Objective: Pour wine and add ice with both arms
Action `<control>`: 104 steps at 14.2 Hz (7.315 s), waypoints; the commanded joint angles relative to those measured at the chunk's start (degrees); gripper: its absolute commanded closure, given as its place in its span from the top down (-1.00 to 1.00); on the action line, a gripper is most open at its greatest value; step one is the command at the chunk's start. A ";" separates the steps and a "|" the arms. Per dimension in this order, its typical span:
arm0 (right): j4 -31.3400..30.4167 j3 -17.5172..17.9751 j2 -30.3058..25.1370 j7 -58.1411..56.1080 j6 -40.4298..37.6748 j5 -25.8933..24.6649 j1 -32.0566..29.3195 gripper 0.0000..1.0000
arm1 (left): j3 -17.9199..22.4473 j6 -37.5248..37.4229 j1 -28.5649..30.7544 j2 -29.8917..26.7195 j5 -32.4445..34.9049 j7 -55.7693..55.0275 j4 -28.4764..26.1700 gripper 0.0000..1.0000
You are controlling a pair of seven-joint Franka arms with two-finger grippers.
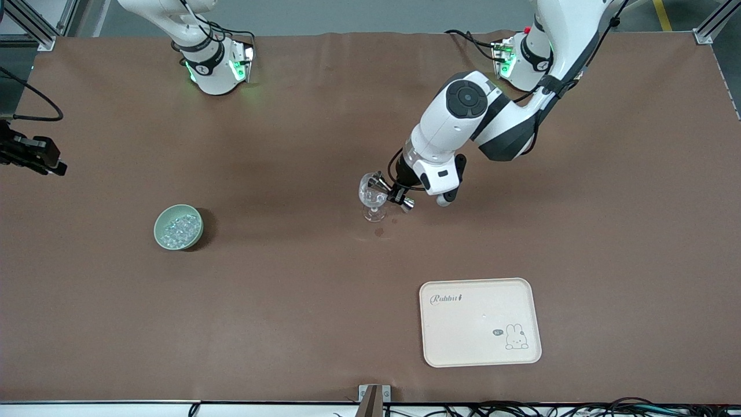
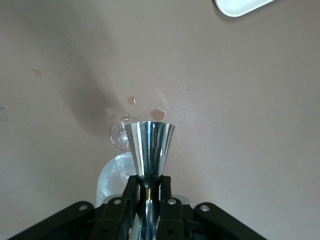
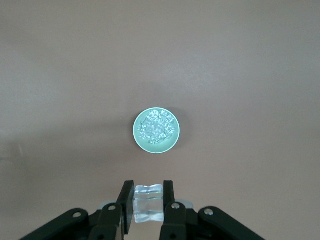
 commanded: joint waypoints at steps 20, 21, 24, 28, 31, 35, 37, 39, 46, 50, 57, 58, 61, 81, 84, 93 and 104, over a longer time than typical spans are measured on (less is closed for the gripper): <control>-1.49 0.30 -1.52 0.49 0.82 0.37 -0.17 -0.99 | 24.65 -9.50 0.89 4.52 -63.94 39.93 12.10 -0.99; -1.49 0.30 -1.52 0.49 0.90 0.37 -0.08 -0.99 | 25.45 -9.50 0.98 6.71 -64.12 39.24 14.91 -0.99; -1.49 0.30 -1.52 0.58 0.90 0.37 0.01 -0.99 | 30.79 -9.15 1.16 12.42 -65.61 41.25 19.83 -0.99; -1.49 0.57 -1.52 3.29 -0.32 0.45 1.68 -0.99 | 34.06 -8.63 1.86 20.52 -71.49 46.59 24.51 -0.98; -1.66 0.57 -1.52 3.74 -1.91 0.54 2.73 -0.99 | 35.73 -8.54 2.21 23.60 -79.47 53.28 24.87 -0.98; -1.49 0.65 -0.73 7.59 -2.00 0.72 8.16 -0.99 | 37.15 -9.24 3.34 26.59 -89.86 58.46 24.25 -0.92; -1.66 0.65 0.94 9.79 -1.91 1.33 12.21 -0.99 | 37.23 -10.63 4.23 27.38 -95.21 64.70 24.08 -0.93; -1.66 0.57 3.48 12.79 -1.21 4.57 15.20 -0.99 | 37.23 -12.40 4.32 28.26 -96.55 65.86 24.08 -0.94; -0.87 0.57 13.67 26.74 7.92 7.30 28.30 -0.99 | 38.20 -15.12 4.76 28.53 -102.44 72.45 19.96 -0.92; 0.88 0.66 18.78 34.92 11.44 10.73 34.45 -0.99 | 39.26 -16.36 4.67 28.35 -102.53 73.87 18.28 -0.86; 3.08 6.18 24.83 51.27 23.99 12.14 39.82 -0.99 | 45.13 -28.03 5.55 26.95 -102.09 73.16 15.91 1.00; 3.95 6.63 26.33 53.12 25.76 12.14 40.43 -0.99 | 46.27 -29.61 5.55 25.99 -101.83 72.81 15.21 1.00; 6.60 6.81 28.54 55.24 26.30 11.97 41.41 -0.98 | 51.01 -35.14 5.20 25.19 -95.10 73.16 15.81 1.00; 6.16 6.63 28.63 54.98 22.88 7.22 41.23 -0.77 | 49.39 -43.68 4.85 -7.75 -32.45 92.63 30.58 1.00; 6.16 6.72 28.63 54.98 22.88 7.57 41.23 -0.50 | 46.21 -46.41 4.50 -13.37 -22.49 103.89 28.13 1.00; 6.69 6.19 27.76 54.46 22.79 7.05 40.35 0.60 | 40.75 -45.45 1.07 -33.07 -7.79 114.38 10.21 1.00; 6.07 1.18 11.50 44.27 8.66 -3.59 26.40 1.00 | 35.04 -45.63 1.24 -29.68 -6.99 110.25 13.59 1.00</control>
